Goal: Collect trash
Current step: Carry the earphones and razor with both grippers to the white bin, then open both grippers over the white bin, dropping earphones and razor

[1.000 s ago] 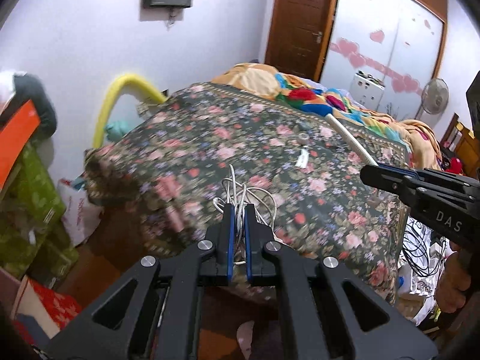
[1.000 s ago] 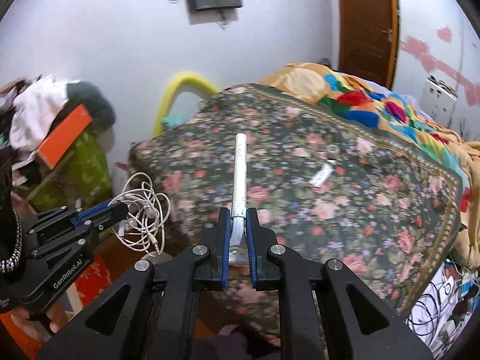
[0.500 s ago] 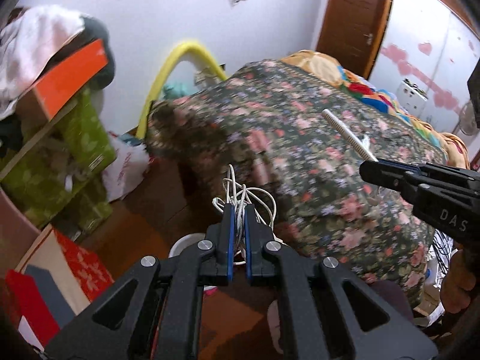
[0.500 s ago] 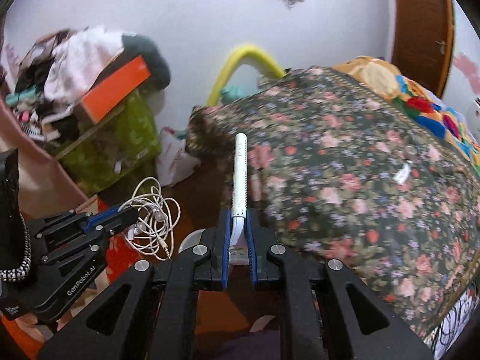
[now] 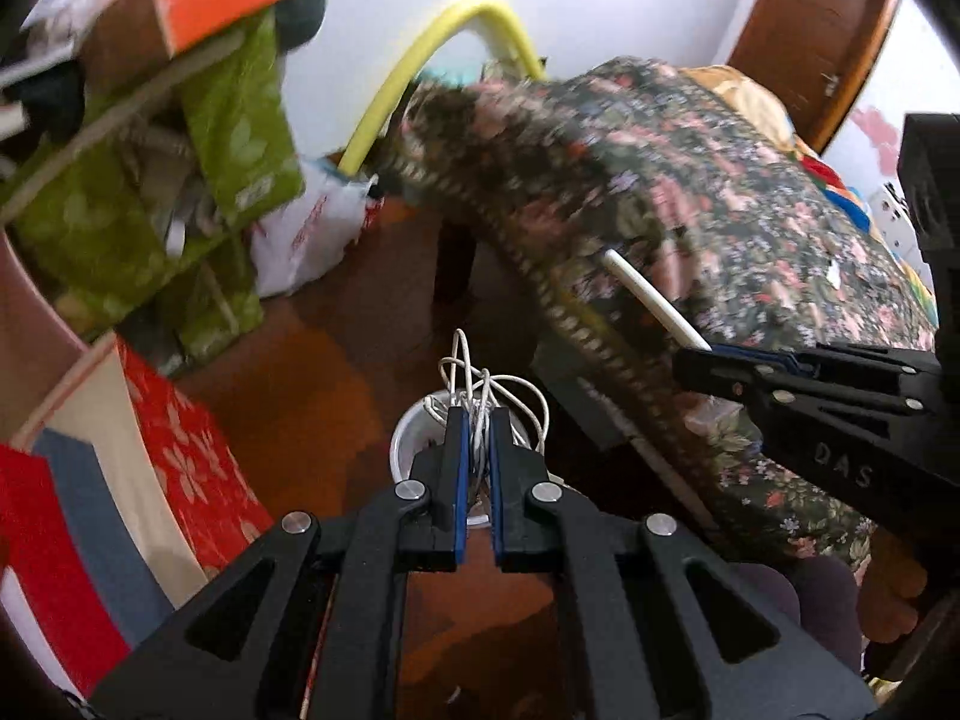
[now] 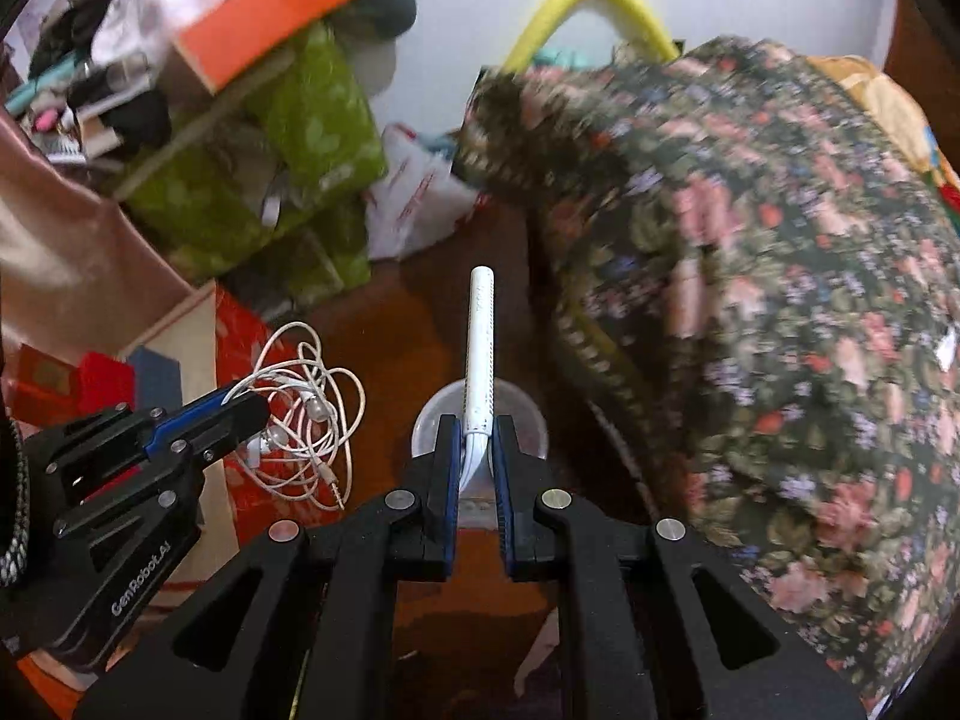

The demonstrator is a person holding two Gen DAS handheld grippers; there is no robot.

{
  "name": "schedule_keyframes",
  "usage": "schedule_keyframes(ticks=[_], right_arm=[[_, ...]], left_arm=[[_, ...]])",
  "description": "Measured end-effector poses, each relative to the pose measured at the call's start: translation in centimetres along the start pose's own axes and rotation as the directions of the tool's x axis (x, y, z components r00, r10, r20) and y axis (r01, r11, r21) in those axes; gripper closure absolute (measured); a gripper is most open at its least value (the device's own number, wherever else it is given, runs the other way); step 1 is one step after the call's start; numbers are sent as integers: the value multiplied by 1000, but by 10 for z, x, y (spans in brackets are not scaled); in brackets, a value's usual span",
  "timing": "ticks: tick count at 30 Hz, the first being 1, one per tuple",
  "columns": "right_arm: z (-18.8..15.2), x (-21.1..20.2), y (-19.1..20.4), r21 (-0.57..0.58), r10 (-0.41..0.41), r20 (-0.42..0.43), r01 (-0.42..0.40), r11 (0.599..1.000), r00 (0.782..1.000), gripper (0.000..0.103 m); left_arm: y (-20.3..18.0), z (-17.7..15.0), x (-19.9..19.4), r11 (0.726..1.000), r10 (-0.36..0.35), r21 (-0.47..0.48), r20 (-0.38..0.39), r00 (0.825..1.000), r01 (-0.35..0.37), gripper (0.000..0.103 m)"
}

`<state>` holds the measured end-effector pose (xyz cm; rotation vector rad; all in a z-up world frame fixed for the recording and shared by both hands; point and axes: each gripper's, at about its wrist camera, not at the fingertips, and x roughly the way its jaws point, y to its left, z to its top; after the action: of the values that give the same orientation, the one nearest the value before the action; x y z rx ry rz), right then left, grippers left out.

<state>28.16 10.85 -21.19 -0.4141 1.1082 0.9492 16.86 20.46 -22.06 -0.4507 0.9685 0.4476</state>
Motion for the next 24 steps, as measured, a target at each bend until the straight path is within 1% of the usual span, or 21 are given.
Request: schedule_keyframes(ticks=[6,8,10,12,16,17,18,20,24], right_arm=[[17,46,6,20,47,-81,-46,999,996,92],[22,57,6,12,32,-104,-31,999,994,86],[27,63,5,5,26,-109,-25,1000,994,73],[31,62,2,0,11,-97,-11,1000,995,70],[32,58,-9,-2,-6,-90,5,1000,996,70],[31,55,-12,-5,-12,-85,11,1000,996,70],[30,52,-15,-8,-20,-81,20,1000,997,70],[28,47,-18,-16,-36,-72,35,999,997,70],[24,30,-21,-44,-90,-26,89,995,996,70]], left_arm=[[18,0,32,999,8,-45,-58,998,-10,99],[20,3,42,999,6,-49,-76,997,-9,99],[20,4,49,999,0,-52,-87,996,-5,99],[19,6,58,999,-6,-52,-101,995,0,99],[11,12,71,1000,4,-29,-111,994,-7,99],[8,14,74,1000,14,-16,-109,994,-16,96],[5,16,76,1000,29,-1,-114,993,-29,88],[0,19,78,999,40,18,-123,992,-38,81],[-8,21,73,999,27,31,-121,992,-24,81]])
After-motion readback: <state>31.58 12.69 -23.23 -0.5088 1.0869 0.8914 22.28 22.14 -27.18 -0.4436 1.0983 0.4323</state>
